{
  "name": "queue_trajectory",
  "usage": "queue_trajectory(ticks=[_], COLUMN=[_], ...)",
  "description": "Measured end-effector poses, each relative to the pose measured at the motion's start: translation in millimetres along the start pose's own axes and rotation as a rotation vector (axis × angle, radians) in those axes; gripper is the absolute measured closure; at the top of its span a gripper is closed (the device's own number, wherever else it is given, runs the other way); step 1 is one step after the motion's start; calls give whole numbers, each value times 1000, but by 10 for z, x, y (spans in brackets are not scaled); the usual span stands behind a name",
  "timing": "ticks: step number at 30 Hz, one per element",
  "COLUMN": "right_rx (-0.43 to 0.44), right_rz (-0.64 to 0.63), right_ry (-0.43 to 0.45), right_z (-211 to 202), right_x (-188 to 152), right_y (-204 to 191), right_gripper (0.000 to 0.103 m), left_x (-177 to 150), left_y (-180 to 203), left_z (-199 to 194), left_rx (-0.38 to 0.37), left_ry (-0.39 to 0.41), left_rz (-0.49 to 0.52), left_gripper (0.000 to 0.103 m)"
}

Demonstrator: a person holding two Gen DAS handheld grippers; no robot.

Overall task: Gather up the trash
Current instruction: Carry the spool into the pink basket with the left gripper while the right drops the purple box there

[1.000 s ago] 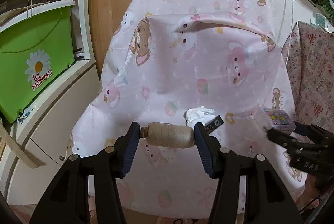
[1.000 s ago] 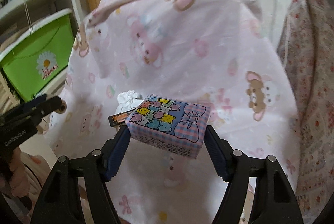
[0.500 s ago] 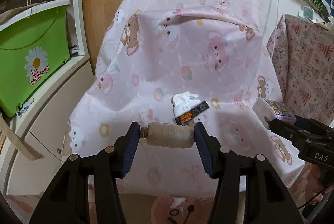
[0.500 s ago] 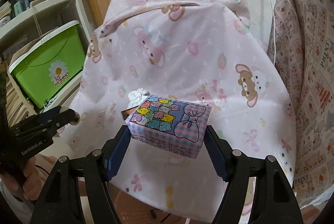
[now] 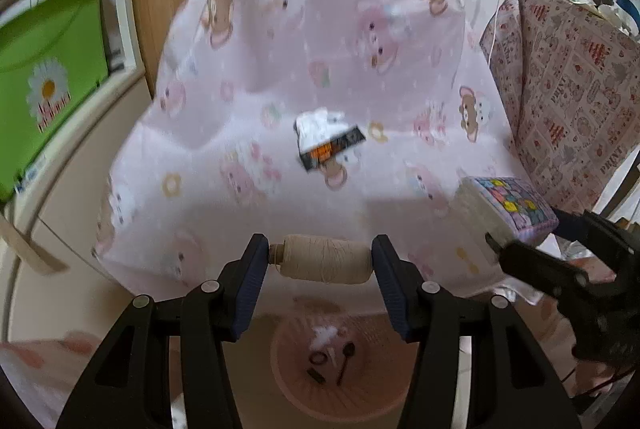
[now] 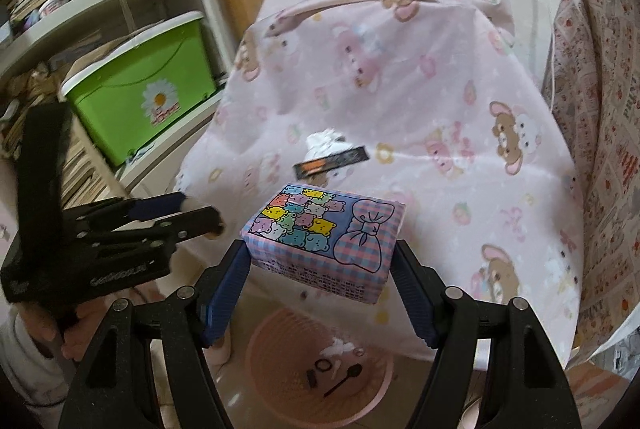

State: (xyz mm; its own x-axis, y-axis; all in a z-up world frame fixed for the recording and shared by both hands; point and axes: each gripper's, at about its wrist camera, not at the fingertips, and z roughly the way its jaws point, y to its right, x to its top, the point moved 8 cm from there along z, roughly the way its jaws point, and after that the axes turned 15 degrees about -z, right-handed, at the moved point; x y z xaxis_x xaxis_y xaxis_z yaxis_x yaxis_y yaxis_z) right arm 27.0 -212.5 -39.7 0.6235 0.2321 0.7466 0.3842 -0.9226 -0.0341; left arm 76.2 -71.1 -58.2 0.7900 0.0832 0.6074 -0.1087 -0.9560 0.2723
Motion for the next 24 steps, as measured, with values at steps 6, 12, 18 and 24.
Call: queue_trajectory(ticks=[6, 12, 18, 24], right_rx=[50, 79, 124, 147], right_rz=[-54, -114, -154, -134], right_ry=[-59, -164, -264, -375], right_z=[9, 154, 310, 548], right_x=[-205, -478, -702, -945], right_y=[-230, -429, -572, -565], right_gripper=[30, 30, 29, 29], left_x=[-158, -303, -511, -622], left_y=[-78, -54, -77, -169], left_z=[145, 236, 369, 494], left_rx=[8, 32, 58, 55], left_ry=[-90, -144, -226, -307], left_rz=[-24, 16, 29, -18], left_gripper=[51, 51, 51, 51])
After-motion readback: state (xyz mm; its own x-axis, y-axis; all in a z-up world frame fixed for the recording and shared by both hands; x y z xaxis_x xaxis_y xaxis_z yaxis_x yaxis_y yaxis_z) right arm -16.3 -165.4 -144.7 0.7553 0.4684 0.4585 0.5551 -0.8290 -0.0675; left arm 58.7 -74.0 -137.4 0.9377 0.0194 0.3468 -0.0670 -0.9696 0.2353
